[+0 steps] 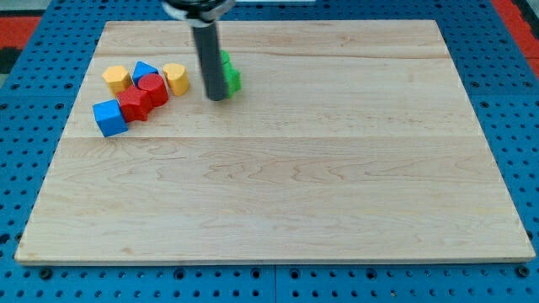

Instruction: Push the yellow heart near to the green circle

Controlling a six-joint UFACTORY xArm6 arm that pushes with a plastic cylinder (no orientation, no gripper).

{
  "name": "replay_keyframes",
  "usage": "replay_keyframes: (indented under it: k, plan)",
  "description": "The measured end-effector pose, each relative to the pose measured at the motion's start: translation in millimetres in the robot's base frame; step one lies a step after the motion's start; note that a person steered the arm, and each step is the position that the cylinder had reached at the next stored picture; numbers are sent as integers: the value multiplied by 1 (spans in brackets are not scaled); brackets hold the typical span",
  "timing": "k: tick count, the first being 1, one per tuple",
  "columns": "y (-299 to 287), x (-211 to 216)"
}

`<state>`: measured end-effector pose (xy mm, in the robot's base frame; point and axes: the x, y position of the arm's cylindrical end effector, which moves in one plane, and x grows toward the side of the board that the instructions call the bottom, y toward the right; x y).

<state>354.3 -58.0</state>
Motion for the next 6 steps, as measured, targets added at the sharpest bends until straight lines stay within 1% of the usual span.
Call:
replay_keyframes:
  k: [1, 2, 3, 4, 5, 6]
  plan:
    - [51, 1]
    - [15, 35]
    - [-84, 37]
    - [-106, 7]
    - [-98, -20]
    - [-57, -21]
